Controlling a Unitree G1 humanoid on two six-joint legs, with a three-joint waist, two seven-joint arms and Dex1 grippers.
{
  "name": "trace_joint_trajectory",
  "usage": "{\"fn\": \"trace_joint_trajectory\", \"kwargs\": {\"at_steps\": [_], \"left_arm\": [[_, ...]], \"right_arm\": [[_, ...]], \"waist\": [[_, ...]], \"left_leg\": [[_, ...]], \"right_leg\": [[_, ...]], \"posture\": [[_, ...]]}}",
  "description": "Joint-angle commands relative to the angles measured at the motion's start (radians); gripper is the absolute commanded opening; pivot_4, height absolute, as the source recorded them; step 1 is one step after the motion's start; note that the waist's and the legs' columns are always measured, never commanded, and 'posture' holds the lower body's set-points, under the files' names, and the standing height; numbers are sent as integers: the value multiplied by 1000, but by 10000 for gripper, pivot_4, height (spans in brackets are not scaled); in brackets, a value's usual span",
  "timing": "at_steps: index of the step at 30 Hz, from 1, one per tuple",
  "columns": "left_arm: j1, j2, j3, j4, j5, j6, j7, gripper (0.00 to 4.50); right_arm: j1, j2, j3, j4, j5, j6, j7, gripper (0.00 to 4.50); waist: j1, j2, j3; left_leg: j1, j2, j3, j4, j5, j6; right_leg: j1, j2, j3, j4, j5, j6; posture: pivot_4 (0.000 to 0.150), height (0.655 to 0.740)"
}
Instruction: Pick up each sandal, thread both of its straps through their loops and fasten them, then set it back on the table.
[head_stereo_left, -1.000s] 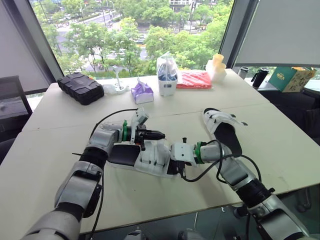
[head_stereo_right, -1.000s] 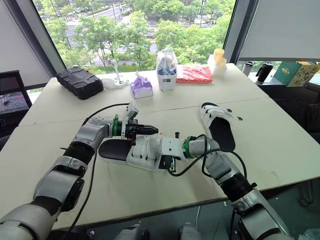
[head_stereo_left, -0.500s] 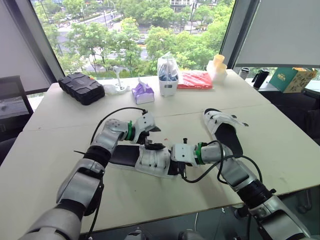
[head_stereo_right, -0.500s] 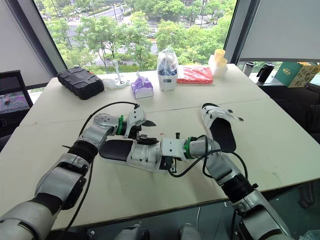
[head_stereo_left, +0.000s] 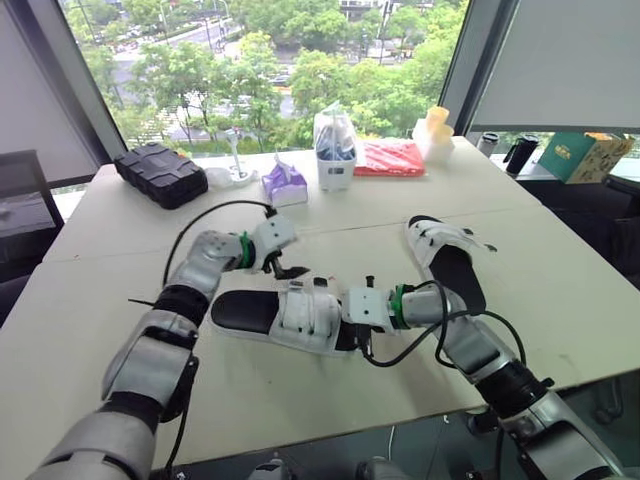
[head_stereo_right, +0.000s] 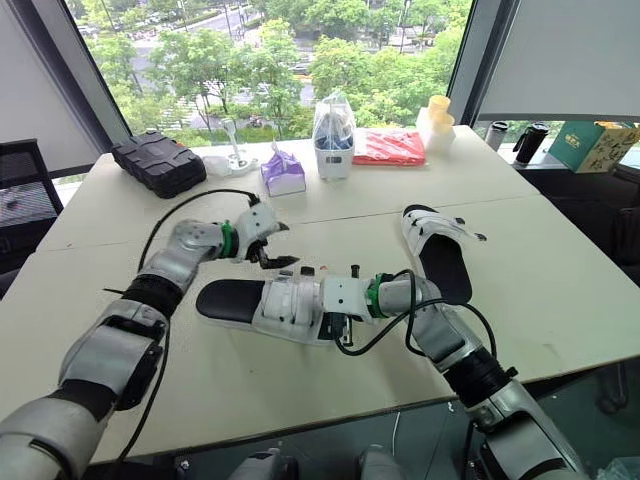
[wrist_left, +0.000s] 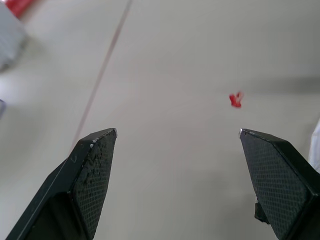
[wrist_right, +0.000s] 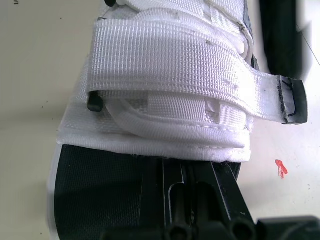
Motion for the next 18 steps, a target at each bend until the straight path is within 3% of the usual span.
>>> {"fn": "trace_joint_trajectory", "kwargs": {"at_steps": [1,7,12,15,18], "left_arm": [[48,77,89,-142,-94,-42,-69,40696],[156,160,100,-247,-110,-257,-142,40696],[236,204,63,-274,-110,-669,-234,40696],[252,227,2,-196,-104,-963,-282,40696],[217,216,-30,-85,-53,-1171,-228,40696]], "right_arm": [[42,-45,-36,-74,25,92,30,0],[79,-109,-86,-209,65,168,47,0],[133,-222,-228,-370,173,295,87,0],[151,-267,-284,-427,223,345,95,0],[166,-308,-333,-466,246,375,88,0]], "waist": [[0,0,0],[21,1,1],[23,2,2],[20,2,2],[20,3,3]], "left_leg": [[-1,0,0,0,0,0],[-14,-1,0,2,0,1],[-17,-2,1,1,0,0],[-17,-2,2,1,-1,1],[-16,-2,2,1,-1,1]], "right_leg": [[-1,0,0,0,0,0],[-14,-1,0,0,1,-1],[-17,-6,1,0,2,-1],[-17,-7,1,-1,2,-2],[-17,-7,1,-1,2,-2]], "posture": [[1500,7400],[1500,7400],[1500,7400],[1500,7400],[1500,7400]]}}
